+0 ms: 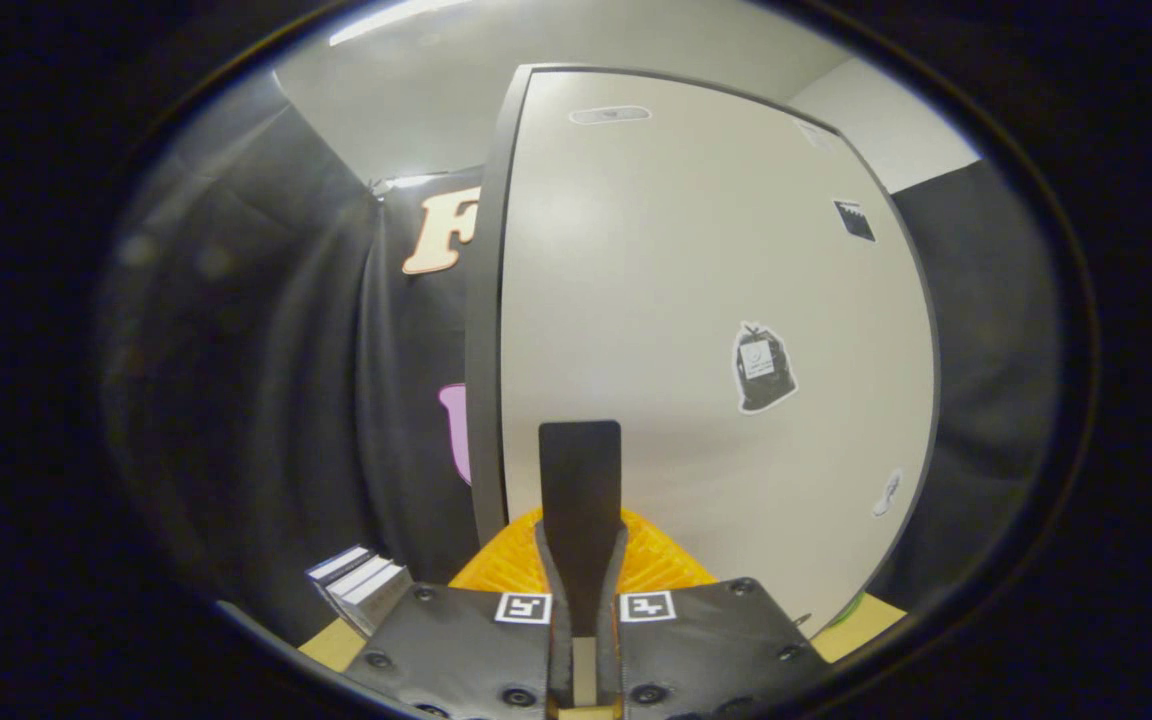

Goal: Open the shoe cabinet door, grab the shoes and put them into the shoe cabinet, then close the shoe cabinet door.

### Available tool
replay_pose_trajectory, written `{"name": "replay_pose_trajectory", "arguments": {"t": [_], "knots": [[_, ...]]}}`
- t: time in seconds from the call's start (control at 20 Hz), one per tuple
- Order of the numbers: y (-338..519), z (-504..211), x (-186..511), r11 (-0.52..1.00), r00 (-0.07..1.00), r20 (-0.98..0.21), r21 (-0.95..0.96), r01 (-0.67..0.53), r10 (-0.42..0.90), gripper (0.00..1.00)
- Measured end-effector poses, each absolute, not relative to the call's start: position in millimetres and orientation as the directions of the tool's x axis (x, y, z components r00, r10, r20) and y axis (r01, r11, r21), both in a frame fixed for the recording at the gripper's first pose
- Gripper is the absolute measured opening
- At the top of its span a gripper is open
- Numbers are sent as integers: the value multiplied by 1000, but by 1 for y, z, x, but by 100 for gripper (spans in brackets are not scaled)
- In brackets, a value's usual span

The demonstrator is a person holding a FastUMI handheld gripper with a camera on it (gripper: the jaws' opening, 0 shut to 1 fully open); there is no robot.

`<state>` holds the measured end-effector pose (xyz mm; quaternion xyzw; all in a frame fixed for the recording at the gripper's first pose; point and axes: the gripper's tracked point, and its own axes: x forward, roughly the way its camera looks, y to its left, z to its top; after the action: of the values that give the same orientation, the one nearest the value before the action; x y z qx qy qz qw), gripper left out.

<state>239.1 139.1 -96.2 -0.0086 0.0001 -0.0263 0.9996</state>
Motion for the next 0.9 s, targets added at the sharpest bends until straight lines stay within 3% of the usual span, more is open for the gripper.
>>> {"name": "replay_pose_trajectory", "arguments": {"t": [0.3,0.9], "knots": [[139,-94,217,1000,1000,-16,-4,-15,15,10],[78,-85,101,978,977,-54,22,-207,208,10]]}}
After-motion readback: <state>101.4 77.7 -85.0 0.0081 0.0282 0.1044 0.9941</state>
